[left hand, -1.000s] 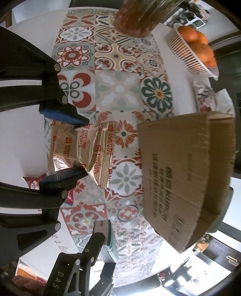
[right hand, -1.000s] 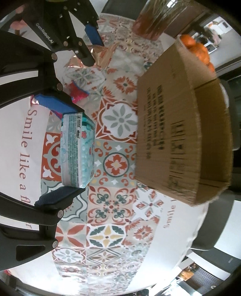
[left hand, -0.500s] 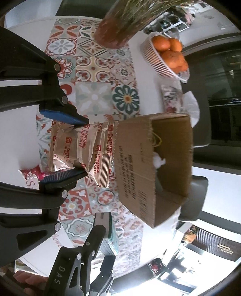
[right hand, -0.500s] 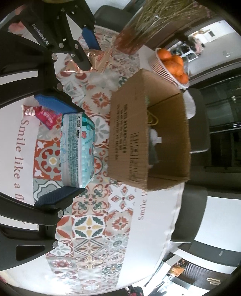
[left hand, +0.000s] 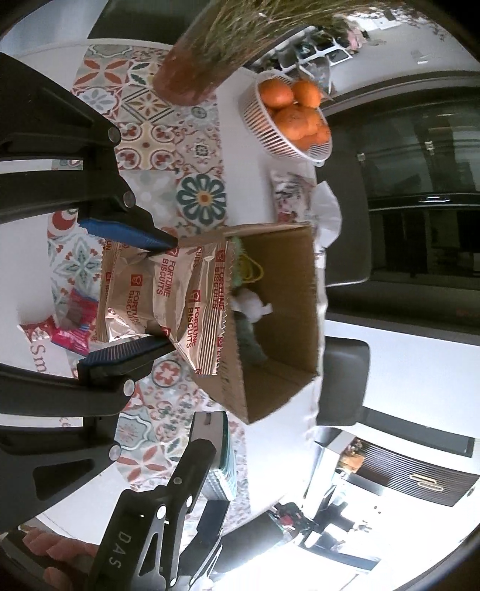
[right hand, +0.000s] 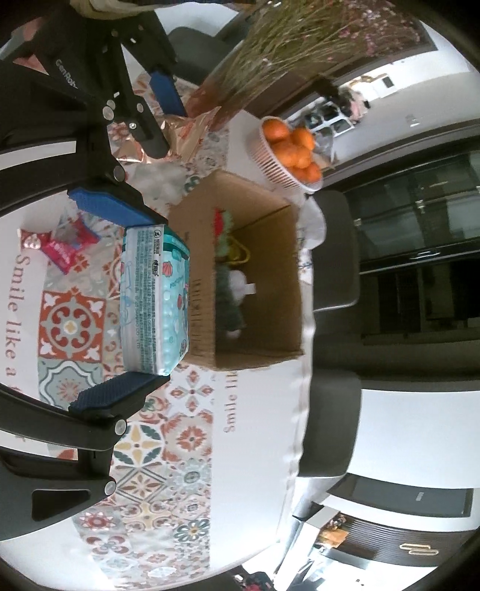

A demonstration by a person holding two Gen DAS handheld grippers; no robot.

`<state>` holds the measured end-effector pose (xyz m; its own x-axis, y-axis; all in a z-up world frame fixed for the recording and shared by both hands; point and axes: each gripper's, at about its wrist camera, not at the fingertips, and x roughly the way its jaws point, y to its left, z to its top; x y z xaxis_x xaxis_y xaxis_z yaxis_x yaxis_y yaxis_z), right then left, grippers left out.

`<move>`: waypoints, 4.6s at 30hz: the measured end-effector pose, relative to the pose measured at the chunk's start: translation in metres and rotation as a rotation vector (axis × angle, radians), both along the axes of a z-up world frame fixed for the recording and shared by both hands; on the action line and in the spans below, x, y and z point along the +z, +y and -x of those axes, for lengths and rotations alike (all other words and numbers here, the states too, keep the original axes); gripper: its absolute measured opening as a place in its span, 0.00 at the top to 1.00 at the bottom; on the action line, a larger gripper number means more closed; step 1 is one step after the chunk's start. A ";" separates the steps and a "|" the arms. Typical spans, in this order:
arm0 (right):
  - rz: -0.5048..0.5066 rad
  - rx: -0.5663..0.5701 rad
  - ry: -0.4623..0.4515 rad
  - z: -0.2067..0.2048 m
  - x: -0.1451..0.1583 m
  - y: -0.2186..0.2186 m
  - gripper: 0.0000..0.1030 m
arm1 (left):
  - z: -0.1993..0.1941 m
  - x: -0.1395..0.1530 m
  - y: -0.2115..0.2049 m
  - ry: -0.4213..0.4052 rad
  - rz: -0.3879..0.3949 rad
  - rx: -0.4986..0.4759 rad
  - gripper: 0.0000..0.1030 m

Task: Organize soft objects
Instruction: 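Lift the wipe pack and biscuit bag and carry them over the box, then open both grippers to drop the wipes and biscuits into the box, then move both grippers back toward the red candy packets on the runner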

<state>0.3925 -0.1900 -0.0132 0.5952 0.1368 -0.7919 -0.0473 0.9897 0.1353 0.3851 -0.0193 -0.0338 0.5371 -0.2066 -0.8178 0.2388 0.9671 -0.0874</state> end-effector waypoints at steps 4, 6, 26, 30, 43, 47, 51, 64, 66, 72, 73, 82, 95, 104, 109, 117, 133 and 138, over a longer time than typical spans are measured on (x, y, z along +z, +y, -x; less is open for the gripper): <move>-0.005 0.002 -0.030 -0.006 0.012 0.000 0.28 | -0.005 0.013 -0.001 -0.035 0.001 -0.002 0.55; -0.008 -0.001 -0.040 -0.011 0.017 0.000 0.28 | -0.009 0.017 -0.001 -0.043 0.003 -0.002 0.55; -0.019 0.013 -0.059 -0.076 0.033 -0.003 0.28 | -0.067 0.031 -0.007 -0.059 0.003 -0.025 0.55; -0.008 0.010 -0.054 -0.089 0.030 -0.003 0.28 | -0.082 0.027 -0.010 -0.053 -0.009 -0.023 0.55; -0.029 0.001 0.001 -0.136 0.006 -0.008 0.28 | -0.122 -0.008 -0.012 0.042 -0.014 -0.008 0.55; -0.034 0.011 0.023 -0.146 -0.002 -0.004 0.28 | -0.133 -0.018 -0.011 0.061 -0.013 -0.003 0.55; -0.038 0.025 0.053 -0.156 -0.013 0.000 0.28 | -0.141 -0.028 -0.013 0.078 -0.024 -0.008 0.55; -0.079 0.041 0.174 -0.183 -0.054 0.005 0.28 | -0.155 -0.059 -0.021 0.146 -0.066 -0.019 0.51; -0.077 0.039 0.183 -0.183 -0.058 0.006 0.26 | -0.156 -0.061 -0.021 0.149 -0.069 -0.010 0.44; -0.076 0.031 0.177 -0.181 -0.057 0.004 0.24 | -0.154 -0.060 -0.021 0.147 -0.072 -0.006 0.42; -0.069 0.026 0.170 -0.179 -0.056 0.004 0.24 | -0.153 -0.059 -0.021 0.146 -0.073 -0.004 0.42; -0.011 0.011 0.118 -0.157 -0.040 0.002 0.24 | -0.133 -0.045 -0.015 0.112 -0.069 0.009 0.40; 0.019 0.040 0.008 -0.094 -0.002 0.007 0.24 | -0.075 -0.010 -0.011 0.012 -0.074 0.008 0.36; 0.055 0.053 -0.047 -0.046 0.009 0.010 0.24 | -0.035 -0.007 -0.008 0.009 -0.063 0.011 0.36; 0.065 0.038 -0.058 -0.022 0.007 0.008 0.24 | -0.014 -0.013 -0.005 0.026 -0.053 0.015 0.36; 0.068 0.025 -0.042 0.011 -0.008 0.008 0.24 | 0.019 -0.026 -0.003 0.044 -0.069 0.021 0.35; 0.098 0.121 0.029 0.049 -0.047 0.021 0.24 | 0.069 -0.064 0.001 0.140 -0.081 0.012 0.35; 0.109 0.209 0.038 0.051 -0.056 0.027 0.24 | 0.083 -0.075 -0.003 0.172 -0.069 0.017 0.35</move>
